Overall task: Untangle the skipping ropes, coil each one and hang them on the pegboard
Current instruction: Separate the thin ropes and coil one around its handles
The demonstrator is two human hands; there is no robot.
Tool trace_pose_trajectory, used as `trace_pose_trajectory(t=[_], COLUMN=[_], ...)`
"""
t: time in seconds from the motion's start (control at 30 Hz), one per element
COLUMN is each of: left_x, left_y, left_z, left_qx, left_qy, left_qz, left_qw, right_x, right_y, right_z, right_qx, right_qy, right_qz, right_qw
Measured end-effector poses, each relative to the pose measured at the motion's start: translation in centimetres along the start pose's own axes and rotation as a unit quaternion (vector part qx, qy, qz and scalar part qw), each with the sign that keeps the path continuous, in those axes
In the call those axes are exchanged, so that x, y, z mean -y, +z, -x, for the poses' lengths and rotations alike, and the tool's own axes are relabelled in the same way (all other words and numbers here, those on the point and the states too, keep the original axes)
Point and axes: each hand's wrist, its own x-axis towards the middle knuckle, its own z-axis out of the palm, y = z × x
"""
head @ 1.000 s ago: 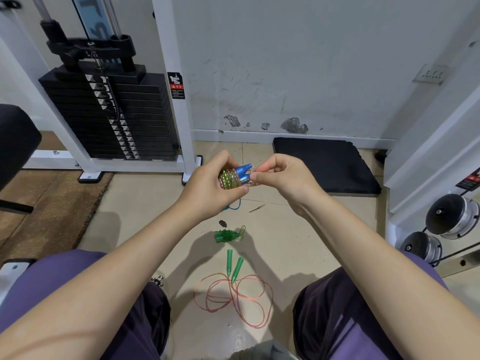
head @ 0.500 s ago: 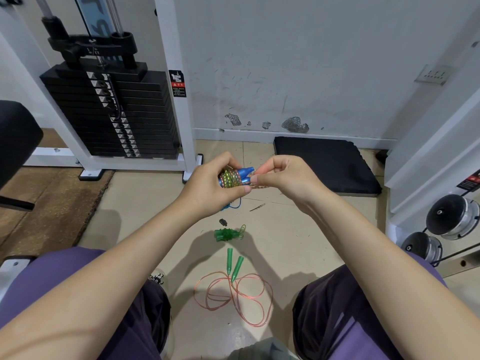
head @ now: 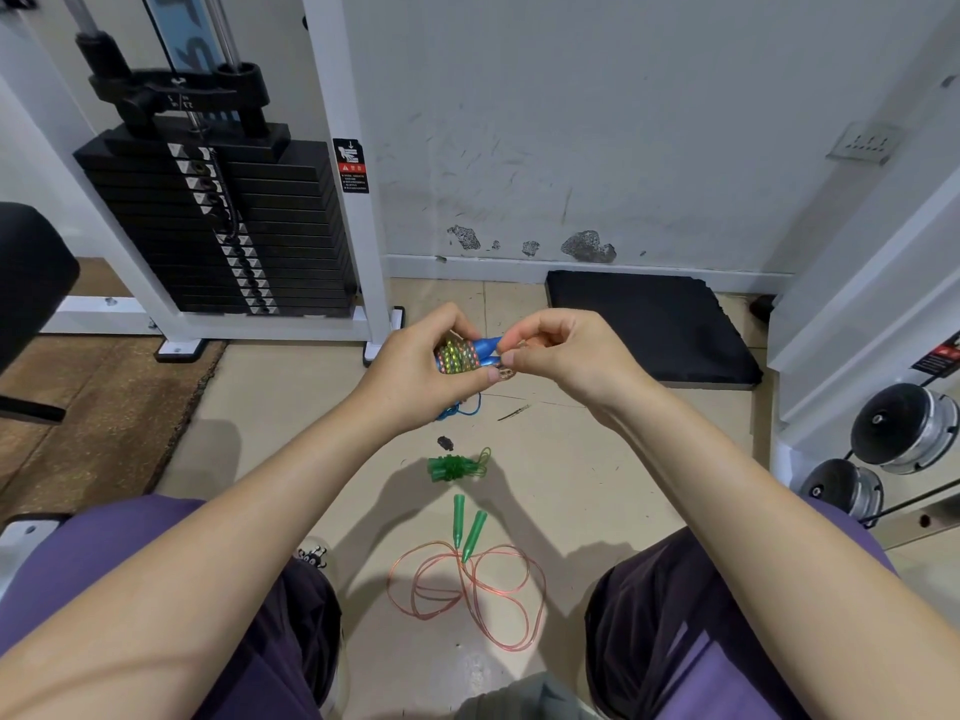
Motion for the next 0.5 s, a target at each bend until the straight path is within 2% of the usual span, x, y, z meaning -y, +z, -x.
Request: trace_pose_trajectory(t=[0.13, 0.5], left_x=[-0.09, -0.41], left_y=[0.02, -0.35], left_z=[0.09, 0.1], left_qx=[0.007, -0.01], left_qy=[0.002, -0.005], left_qz=[-0.004, -0.006], left_qw=[1.0, 1.0], right_x=[-0.13, -0.61], right_y=[-0.11, 0.01], right_z=[-0.03, -0.41], right_qx=[0.007, 0.001], right_qy=[-0.02, -0.025], right_qz=[0.022, -0.019], right_qw=[1.0, 1.0])
